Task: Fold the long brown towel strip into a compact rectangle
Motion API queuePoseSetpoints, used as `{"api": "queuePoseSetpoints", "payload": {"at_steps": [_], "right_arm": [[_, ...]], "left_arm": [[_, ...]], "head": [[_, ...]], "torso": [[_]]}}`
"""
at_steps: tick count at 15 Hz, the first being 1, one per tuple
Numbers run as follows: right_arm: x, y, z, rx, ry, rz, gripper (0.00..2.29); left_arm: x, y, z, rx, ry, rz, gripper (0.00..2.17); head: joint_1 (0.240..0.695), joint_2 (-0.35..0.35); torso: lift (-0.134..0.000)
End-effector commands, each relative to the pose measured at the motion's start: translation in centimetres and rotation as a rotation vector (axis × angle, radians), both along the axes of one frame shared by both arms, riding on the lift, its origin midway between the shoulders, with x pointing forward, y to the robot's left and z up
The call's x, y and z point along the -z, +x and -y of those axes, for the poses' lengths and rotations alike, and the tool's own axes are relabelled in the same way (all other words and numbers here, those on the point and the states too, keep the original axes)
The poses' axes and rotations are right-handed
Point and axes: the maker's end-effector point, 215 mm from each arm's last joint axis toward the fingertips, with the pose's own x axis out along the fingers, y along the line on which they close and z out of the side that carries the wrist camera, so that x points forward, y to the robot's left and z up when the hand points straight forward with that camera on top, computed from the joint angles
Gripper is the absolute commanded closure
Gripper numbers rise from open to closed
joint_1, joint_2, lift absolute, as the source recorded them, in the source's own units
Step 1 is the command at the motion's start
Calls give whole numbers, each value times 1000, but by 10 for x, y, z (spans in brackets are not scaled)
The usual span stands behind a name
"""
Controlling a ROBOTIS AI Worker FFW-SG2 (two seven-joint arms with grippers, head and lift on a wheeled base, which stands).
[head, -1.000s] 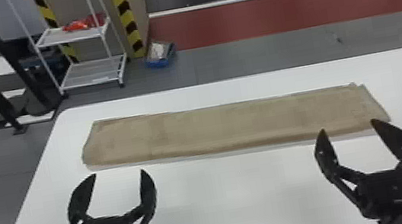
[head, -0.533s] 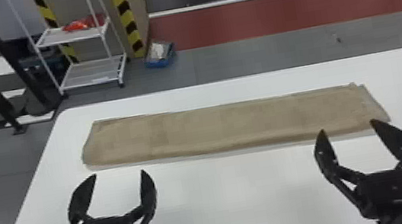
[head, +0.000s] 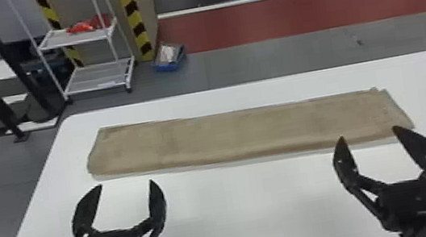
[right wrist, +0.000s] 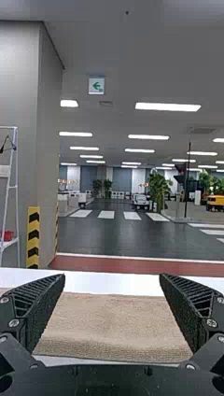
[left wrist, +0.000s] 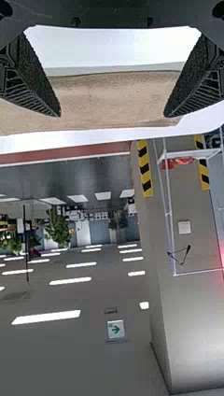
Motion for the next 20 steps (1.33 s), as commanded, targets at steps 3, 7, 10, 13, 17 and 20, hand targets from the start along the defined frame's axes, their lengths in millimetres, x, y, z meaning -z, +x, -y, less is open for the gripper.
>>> {"api": "queuePoseSetpoints", "payload": {"at_steps": [3,7,10,13,17,20], "right_arm": [[-4,-1,1,1,1,12,147],[-10,2,-7,-14,4,21,147],[-6,3,-8,-17,4,12,147],[-6,1,-6,-14,-1,10,147],[-5,2,-5,-13,-2,7,147],[-3,2,-3,-10,-6,3,147]], "left_arm": [[-2,-1,0,-3,-3,2,63],[-15,-9,-2,-6,5,17,63],[-14,-8,-2,-7,4,14,63],[-15,-7,-1,-4,6,17,66],[-11,5,0,8,-28,-4,66],[-1,33,-19,25,-64,-104,76]], "head": [[695,91],[695,94],[695,105],[695,105],[695,100],[695,95]], "torso": [[-125],[-125],[-125],[-125],[-125],[-125]]}}
